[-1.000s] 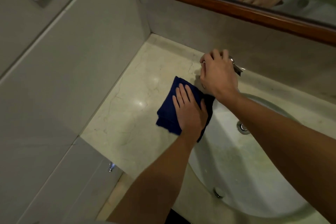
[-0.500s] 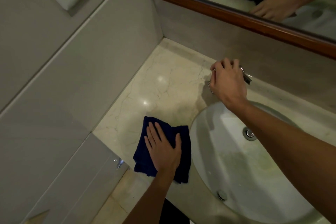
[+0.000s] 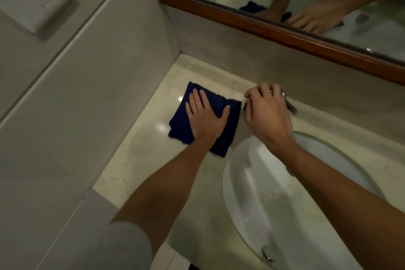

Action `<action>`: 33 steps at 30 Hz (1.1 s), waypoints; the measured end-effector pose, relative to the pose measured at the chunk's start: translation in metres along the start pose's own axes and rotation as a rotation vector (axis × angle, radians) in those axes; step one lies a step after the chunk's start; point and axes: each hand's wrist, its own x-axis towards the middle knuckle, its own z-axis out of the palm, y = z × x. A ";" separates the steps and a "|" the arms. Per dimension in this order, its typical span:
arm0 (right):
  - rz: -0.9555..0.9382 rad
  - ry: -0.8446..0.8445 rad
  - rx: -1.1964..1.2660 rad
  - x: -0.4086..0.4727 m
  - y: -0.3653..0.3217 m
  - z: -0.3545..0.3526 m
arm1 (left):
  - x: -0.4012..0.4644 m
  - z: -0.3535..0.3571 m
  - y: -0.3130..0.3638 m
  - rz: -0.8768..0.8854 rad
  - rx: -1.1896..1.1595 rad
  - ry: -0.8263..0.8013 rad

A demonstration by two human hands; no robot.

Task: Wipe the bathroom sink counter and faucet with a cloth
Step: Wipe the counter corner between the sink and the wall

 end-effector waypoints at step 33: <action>0.020 0.015 0.011 -0.001 -0.003 -0.003 | 0.007 -0.032 -0.042 0.516 -0.226 -0.086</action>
